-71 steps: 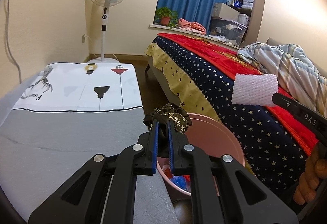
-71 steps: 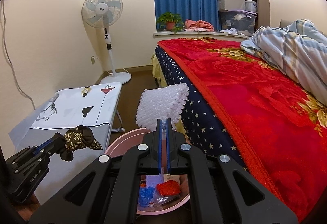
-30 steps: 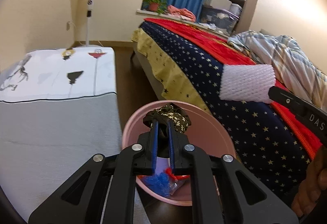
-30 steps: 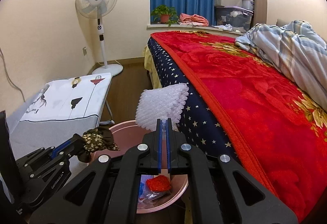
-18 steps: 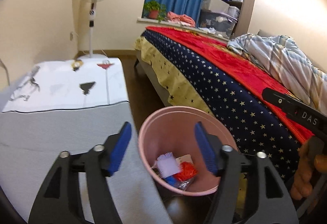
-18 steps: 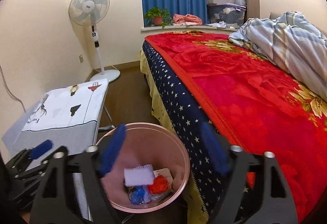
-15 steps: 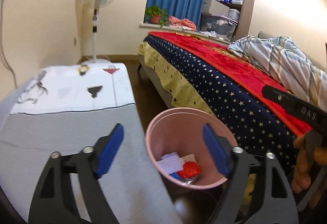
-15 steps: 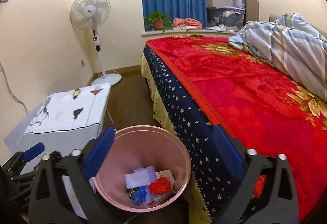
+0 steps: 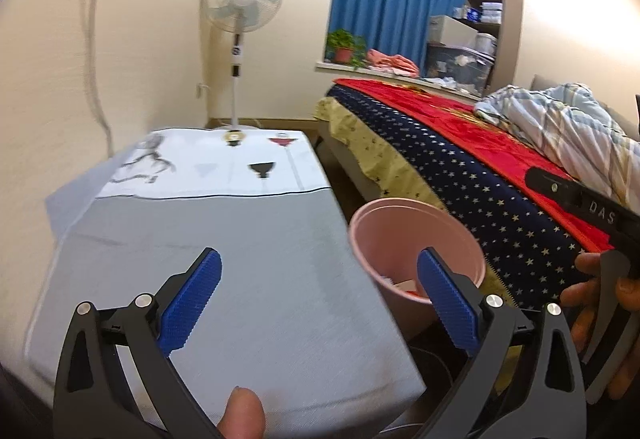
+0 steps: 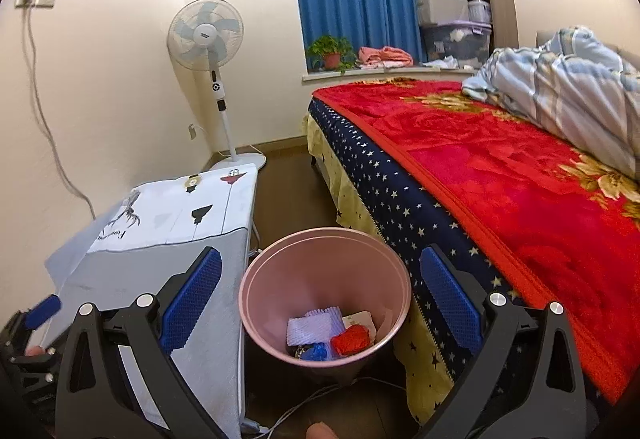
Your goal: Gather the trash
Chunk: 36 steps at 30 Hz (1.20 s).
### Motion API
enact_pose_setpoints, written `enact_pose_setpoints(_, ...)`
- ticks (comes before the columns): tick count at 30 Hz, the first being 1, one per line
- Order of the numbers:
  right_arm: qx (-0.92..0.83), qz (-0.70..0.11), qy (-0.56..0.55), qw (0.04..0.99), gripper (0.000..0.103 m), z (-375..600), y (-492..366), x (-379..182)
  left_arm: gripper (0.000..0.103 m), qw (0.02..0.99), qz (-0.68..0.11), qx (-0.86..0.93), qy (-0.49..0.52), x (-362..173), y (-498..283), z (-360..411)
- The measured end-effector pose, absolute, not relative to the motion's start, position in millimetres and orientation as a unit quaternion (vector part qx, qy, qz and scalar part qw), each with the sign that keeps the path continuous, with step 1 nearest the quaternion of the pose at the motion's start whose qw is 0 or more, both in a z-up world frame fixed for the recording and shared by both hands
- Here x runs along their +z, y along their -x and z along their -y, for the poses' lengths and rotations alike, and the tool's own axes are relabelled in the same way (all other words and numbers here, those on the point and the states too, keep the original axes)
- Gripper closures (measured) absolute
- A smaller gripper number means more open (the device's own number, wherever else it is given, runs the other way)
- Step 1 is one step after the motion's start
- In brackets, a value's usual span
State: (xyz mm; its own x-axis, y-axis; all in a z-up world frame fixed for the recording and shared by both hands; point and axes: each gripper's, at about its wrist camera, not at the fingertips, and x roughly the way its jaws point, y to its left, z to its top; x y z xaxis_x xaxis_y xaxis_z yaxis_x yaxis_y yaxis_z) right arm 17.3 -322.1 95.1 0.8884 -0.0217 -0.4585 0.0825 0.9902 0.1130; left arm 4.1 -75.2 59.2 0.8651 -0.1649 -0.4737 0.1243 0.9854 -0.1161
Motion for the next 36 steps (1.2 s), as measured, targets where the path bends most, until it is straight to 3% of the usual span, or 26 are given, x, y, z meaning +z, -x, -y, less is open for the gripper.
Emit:
enact_pose_setpoints(10, 0.004, -0.255, -0.044, 0.966, 0.005, 277.6, 22.5, 72.4, 0.008, 0.964, -0.261, -0.03, 0.05, 42.6, 40.2, 45.6)
enact_pose_setpoints(36, 0.015, -0.287, -0.013, 0.958, 0.005, 237.9, 8.8, 44.4, 0.008, 0.958, -0.286, 0.015, 0.032, 10.6, 32.8, 32.2)
